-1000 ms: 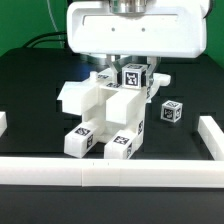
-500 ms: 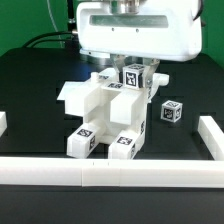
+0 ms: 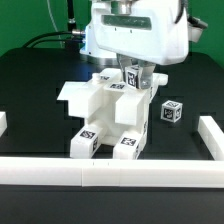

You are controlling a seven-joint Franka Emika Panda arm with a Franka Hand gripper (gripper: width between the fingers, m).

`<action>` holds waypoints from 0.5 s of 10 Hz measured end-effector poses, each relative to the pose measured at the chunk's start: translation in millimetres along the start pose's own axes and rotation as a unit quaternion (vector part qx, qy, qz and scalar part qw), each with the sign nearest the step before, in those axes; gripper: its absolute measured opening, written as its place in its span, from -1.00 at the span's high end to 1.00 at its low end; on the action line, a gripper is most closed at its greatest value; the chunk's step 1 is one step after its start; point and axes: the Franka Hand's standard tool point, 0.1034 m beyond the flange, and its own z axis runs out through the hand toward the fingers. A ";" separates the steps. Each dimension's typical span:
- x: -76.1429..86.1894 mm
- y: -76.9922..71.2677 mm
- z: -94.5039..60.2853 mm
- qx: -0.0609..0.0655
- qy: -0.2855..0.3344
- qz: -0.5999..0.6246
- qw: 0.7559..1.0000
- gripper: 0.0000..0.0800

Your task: Assemble chair

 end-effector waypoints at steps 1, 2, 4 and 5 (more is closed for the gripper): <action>-0.5 -0.1 0.2 0.001 -0.001 0.035 0.999 0.29; -1.1 -0.3 0.5 0.002 -0.003 0.061 0.998 0.29; -2.4 -0.7 0.8 0.003 -0.007 0.118 0.993 0.29; -3.2 -0.9 1.0 0.004 -0.009 0.147 0.989 0.29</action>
Offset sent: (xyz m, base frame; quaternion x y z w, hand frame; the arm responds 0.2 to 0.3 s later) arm 0.0000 0.0000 0.0000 0.0000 0.0000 0.1938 0.9810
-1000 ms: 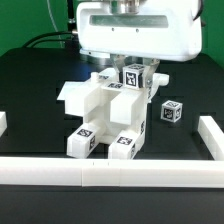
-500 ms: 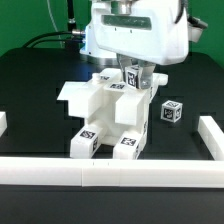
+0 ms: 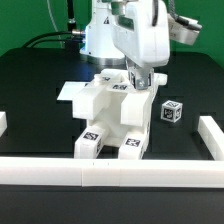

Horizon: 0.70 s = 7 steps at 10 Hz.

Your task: Assemble chair

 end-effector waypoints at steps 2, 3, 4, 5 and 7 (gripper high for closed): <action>-1.5 -0.1 0.3 0.001 -0.004 0.063 0.998 0.29; -2.2 -0.1 0.5 0.001 -0.006 0.096 0.995 0.29; -2.9 -0.1 0.5 0.002 -0.007 0.109 0.994 0.10; -2.8 -0.1 0.6 0.002 -0.007 0.094 0.996 0.10; -1.9 -1.6 -1.3 -0.002 -0.011 0.061 0.998 -0.54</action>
Offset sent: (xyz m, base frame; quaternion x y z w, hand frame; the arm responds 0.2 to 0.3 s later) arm 0.0000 0.0000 0.0000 0.0000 0.0000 0.1938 0.9810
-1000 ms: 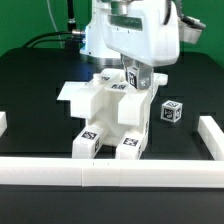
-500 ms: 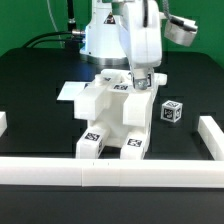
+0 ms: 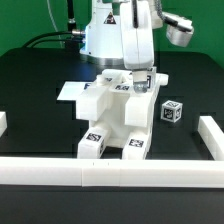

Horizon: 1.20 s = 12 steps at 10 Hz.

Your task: Assemble chair

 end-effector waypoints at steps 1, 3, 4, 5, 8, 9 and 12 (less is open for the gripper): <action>-1.1 -0.6 -0.4 0.000 0.000 -0.018 1.000 -0.54; -1.6 -0.7 -0.4 0.000 0.001 -0.112 0.994 -0.62; -1.5 -0.6 -0.3 -0.001 0.001 -0.146 0.989 -0.62; -1.6 -0.6 -0.3 -0.001 0.001 -0.172 0.985 -0.62; -4.4 -1.5 -2.8 -0.024 0.011 -0.358 0.934 -0.62; -5.4 -1.7 -3.3 -0.031 0.013 -0.412 0.911 -0.62; -12.0 -1.9 -4.3 -0.043 0.014 -0.515 0.856 -0.62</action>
Offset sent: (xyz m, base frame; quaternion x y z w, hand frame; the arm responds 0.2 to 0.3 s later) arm 0.0000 0.0000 0.0000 0.0000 0.0000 -0.1938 0.9810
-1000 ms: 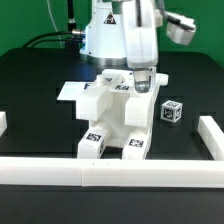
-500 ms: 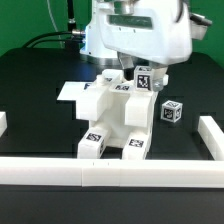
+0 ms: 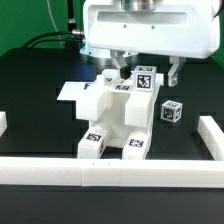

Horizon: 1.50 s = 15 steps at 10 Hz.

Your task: Assemble chair

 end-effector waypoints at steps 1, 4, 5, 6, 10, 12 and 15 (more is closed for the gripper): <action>-1.8 -1.8 0.6 -0.006 0.001 -0.049 0.999 -0.62; -2.3 -0.5 1.6 -0.015 0.002 -0.182 0.983 -0.62; -2.1 -0.4 1.6 -0.015 0.002 -0.182 0.983 -0.38; -2.2 -0.5 1.6 -0.015 0.002 -0.181 0.983 -0.38; -2.1 -0.3 1.6 -0.015 0.002 -0.169 0.986 0.33; -2.4 -0.8 1.6 -0.013 0.002 -0.134 0.991 0.33; -2.5 -1.0 1.6 -0.013 0.003 -0.042 0.999 0.33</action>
Offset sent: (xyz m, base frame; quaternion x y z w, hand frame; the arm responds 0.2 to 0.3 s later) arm -0.0009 -0.0060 -0.0051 0.0197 -0.0048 -0.2087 0.9778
